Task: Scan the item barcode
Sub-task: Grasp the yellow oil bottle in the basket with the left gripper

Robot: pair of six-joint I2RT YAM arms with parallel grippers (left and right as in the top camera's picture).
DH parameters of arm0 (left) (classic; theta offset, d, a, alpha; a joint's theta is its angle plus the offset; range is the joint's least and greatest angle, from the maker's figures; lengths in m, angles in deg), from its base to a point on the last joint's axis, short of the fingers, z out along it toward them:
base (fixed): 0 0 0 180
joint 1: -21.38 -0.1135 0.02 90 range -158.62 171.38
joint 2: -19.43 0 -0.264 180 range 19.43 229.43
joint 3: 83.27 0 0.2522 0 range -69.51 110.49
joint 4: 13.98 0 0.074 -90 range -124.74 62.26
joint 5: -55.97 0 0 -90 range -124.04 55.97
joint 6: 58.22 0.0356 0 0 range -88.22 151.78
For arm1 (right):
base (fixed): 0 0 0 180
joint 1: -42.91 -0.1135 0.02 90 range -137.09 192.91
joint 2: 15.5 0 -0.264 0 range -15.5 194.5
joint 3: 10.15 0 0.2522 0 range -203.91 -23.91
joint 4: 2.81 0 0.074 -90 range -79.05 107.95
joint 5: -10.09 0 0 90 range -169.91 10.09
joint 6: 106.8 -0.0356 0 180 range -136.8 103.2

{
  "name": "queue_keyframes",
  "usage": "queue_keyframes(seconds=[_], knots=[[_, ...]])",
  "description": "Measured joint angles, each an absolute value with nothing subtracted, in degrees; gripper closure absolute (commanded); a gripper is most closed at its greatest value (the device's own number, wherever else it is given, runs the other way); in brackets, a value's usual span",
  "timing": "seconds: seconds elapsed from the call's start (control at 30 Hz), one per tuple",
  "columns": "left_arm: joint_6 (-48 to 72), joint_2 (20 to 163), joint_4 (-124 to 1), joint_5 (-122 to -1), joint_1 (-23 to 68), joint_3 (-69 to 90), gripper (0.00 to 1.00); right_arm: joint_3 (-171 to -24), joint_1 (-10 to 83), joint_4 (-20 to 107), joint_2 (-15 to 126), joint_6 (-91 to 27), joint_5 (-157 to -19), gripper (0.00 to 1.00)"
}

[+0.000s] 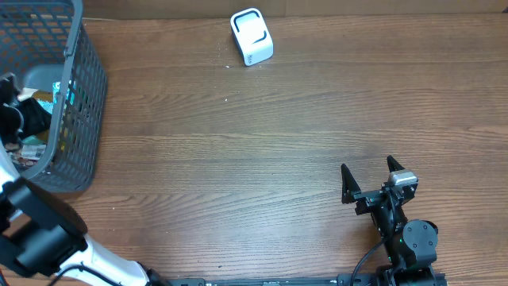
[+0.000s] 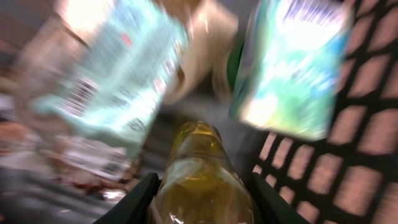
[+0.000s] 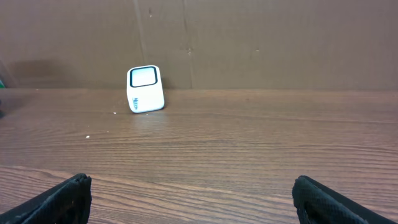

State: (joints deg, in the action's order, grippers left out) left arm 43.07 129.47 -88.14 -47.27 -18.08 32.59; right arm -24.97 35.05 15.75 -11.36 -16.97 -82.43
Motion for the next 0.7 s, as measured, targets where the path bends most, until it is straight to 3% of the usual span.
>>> queue_keyframes(seconds=[0.43,0.7], knots=[[28.58,104.46,-83.46,-48.45,-17.62,39.57,0.76,-24.95,35.05,15.77,-11.36,-16.97,-82.41,0.0],[25.58,100.0,-87.55,-52.32,-13.82,39.61,0.76,-24.95,35.05,15.75,-11.36,-16.99,-82.43,0.0]])
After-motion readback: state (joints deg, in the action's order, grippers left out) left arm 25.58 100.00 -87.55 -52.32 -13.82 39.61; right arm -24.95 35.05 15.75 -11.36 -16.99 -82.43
